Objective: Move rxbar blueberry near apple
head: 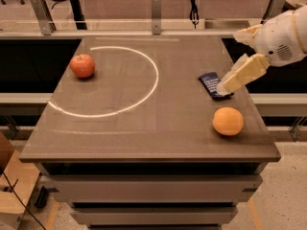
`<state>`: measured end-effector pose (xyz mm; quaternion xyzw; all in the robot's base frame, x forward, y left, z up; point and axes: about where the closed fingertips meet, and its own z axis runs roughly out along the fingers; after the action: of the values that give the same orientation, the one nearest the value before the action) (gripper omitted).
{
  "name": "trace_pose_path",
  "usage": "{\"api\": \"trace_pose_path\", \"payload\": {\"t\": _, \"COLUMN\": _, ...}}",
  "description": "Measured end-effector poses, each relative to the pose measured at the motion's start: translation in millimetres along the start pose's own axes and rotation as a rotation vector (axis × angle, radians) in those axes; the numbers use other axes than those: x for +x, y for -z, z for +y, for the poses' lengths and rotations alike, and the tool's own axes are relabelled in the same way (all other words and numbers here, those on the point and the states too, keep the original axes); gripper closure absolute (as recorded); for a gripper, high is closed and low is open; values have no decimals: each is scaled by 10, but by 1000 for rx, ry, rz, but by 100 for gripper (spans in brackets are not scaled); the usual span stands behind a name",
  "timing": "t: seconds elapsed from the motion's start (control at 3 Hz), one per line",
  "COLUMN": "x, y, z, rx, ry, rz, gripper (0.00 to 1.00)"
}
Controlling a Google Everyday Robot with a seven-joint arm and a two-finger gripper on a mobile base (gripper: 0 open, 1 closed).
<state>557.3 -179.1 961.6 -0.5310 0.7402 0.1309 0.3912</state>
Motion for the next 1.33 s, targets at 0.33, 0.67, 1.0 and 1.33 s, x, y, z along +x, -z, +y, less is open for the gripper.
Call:
{"api": "trace_pose_path", "payload": {"t": 0.33, "x": -50, "y": -224, "z": -216, "rx": 64, "ry": -31, "rz": -73, "gripper": 0}}
{"api": "trace_pose_path", "payload": {"t": 0.67, "x": -14, "y": -458, "z": -395, "rx": 95, "ry": -81, "rz": -112, "gripper": 0}}
{"api": "trace_pose_path", "payload": {"t": 1.0, "x": 113, "y": -655, "z": -509, "rx": 97, "ry": -124, "rz": -93, "gripper": 0}}
{"api": "trace_pose_path", "payload": {"t": 1.33, "x": 288, "y": -813, "z": -577, "rx": 95, "ry": -169, "rz": -73, "gripper": 0}}
